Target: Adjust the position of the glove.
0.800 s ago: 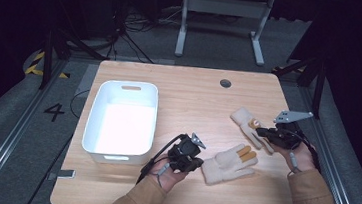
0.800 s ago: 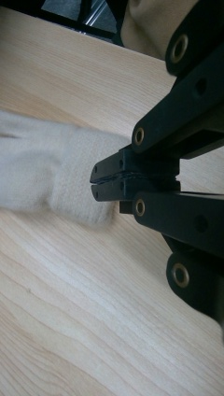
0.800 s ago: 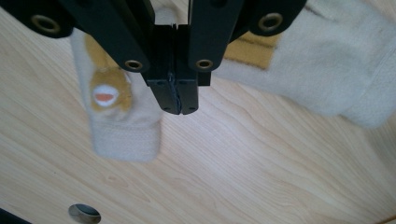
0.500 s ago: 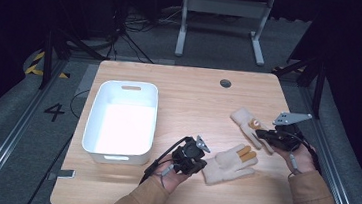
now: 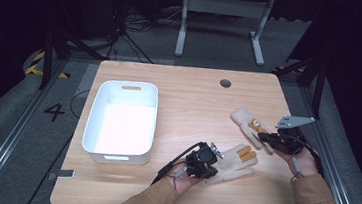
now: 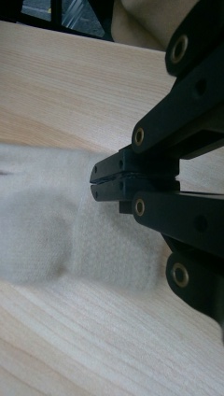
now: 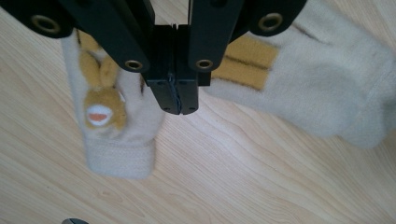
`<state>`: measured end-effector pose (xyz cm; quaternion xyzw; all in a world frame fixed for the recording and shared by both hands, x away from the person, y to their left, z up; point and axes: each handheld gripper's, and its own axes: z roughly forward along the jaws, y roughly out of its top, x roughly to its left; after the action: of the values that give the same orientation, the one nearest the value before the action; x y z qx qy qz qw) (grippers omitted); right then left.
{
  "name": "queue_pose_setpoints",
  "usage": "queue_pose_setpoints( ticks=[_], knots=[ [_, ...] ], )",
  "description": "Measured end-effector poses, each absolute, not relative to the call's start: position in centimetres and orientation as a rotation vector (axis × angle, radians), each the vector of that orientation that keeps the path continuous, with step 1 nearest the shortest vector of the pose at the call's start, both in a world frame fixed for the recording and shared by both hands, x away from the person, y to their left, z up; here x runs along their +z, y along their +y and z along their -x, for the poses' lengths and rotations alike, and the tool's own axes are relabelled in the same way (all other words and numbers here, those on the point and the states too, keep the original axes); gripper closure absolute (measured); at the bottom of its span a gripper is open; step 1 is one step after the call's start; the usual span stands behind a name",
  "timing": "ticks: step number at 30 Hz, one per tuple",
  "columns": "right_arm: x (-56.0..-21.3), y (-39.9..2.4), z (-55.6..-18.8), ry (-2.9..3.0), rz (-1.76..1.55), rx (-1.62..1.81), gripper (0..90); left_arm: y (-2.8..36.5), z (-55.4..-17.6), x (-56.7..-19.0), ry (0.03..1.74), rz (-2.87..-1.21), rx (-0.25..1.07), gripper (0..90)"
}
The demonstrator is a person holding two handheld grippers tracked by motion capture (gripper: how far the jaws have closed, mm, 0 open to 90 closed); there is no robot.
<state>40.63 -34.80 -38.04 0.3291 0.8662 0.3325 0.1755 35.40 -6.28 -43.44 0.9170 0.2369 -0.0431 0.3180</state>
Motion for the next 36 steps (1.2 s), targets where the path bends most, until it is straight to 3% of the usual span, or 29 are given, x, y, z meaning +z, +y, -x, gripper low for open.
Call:
queue_pose_setpoints(
  ticks=[7,25,36],
  knots=[
    [-38.2,-34.3,-40.5,2.469,-0.913,0.936,89.7,-6.7,-35.6,-43.9,0.613,-2.447,-0.135,89.8],
    [-38.4,-34.2,-40.5,2.479,-0.903,0.932,89.7,-4.0,-37.5,-43.9,0.797,-2.411,-0.01,89.8],
    [-38.3,-34.6,-40.5,2.469,-0.917,0.935,89.7,-2.1,-37.5,-43.5,0.871,-2.436,-0.046,89.7]
  ],
)
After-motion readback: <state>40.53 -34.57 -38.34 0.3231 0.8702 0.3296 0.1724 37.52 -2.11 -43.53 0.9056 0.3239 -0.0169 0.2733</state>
